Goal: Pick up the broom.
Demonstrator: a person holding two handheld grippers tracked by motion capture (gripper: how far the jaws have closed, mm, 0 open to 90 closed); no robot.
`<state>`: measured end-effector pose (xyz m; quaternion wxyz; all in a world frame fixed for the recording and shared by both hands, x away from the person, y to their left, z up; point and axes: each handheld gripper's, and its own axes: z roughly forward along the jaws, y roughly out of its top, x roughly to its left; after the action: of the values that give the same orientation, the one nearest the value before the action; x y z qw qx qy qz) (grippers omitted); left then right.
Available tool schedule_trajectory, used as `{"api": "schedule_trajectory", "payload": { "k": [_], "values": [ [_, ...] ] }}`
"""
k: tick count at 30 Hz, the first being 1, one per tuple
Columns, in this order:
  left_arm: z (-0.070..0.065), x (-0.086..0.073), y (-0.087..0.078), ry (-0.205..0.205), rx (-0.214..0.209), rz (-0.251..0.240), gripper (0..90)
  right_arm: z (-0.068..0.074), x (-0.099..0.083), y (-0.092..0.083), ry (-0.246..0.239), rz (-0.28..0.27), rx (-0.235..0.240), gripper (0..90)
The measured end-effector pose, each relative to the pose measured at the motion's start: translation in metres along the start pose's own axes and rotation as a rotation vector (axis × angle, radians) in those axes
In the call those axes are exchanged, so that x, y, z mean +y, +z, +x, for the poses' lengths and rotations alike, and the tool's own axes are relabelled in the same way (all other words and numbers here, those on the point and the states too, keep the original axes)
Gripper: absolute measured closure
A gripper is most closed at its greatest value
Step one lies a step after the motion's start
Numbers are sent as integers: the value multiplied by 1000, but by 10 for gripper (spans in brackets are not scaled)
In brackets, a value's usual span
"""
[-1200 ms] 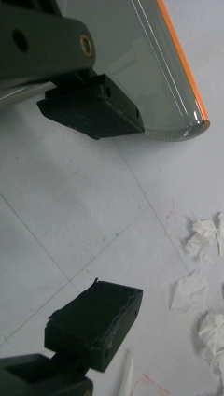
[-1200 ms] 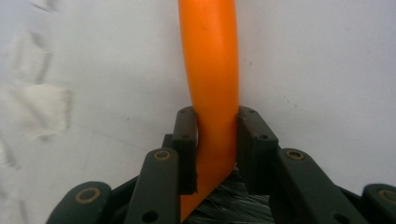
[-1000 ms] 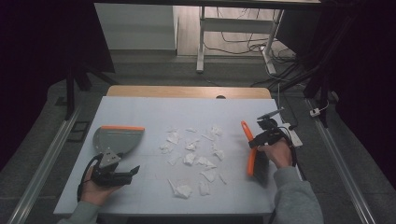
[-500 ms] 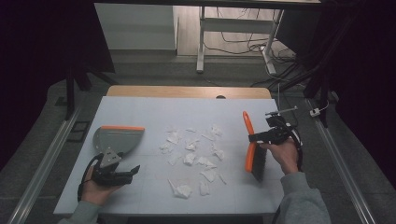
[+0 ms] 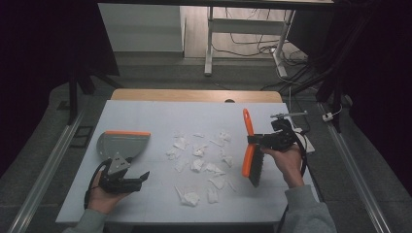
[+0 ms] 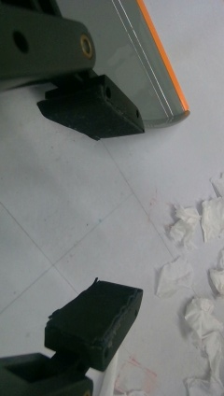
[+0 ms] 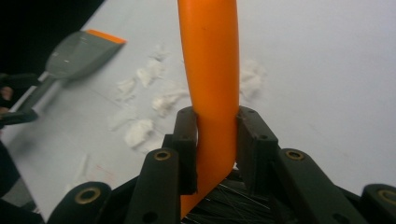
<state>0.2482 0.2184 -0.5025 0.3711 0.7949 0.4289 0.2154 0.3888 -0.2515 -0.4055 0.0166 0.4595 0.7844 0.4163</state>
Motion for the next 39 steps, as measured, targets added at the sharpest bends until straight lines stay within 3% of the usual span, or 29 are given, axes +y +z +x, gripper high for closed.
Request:
{"api": "schedule_trajectory", "payload": {
  "k": [15,28,33,36,39],
  "values": [
    [-20,20,5,28,-60,-28,203,18,-7,15,61,-114,76,709],
    [-64,61,23,71,-214,-77,211,48,-11,35,70,-222,82,708],
    [-82,74,35,56,-295,-87,219,56,-14,45,74,-251,79,708],
    [-93,81,40,81,-313,-88,219,62,-17,53,74,-265,76,708],
    [-100,86,47,69,-328,-94,223,65,-19,56,88,-276,82,708]
  ]
}}
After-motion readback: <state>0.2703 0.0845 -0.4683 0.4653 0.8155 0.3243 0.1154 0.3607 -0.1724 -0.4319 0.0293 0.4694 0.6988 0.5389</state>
